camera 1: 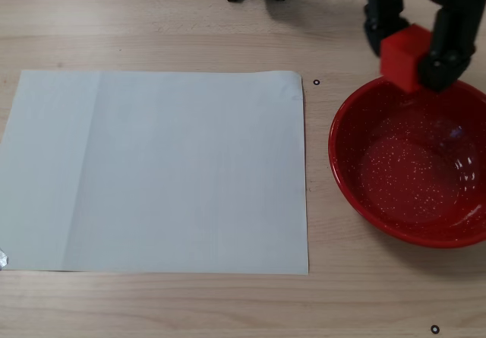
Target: Grasp the red cube and put it in the red bowl.
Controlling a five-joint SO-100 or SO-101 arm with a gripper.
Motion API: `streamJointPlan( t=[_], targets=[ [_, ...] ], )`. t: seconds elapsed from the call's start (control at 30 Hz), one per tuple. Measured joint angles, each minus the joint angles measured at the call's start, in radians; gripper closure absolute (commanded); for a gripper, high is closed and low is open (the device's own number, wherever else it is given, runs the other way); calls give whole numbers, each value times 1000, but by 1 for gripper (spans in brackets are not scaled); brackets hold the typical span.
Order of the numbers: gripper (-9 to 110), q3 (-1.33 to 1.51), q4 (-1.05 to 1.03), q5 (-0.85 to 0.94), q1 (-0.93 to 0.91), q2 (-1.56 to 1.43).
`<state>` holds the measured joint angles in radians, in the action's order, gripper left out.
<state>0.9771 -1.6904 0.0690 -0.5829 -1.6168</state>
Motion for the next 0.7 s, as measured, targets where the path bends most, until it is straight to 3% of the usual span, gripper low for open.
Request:
streamJointPlan(
  t=[0.53,0.7],
  targets=[
    [100,161,319,-5,-17,103],
    [76,175,334,-17,-17,123]
  ],
)
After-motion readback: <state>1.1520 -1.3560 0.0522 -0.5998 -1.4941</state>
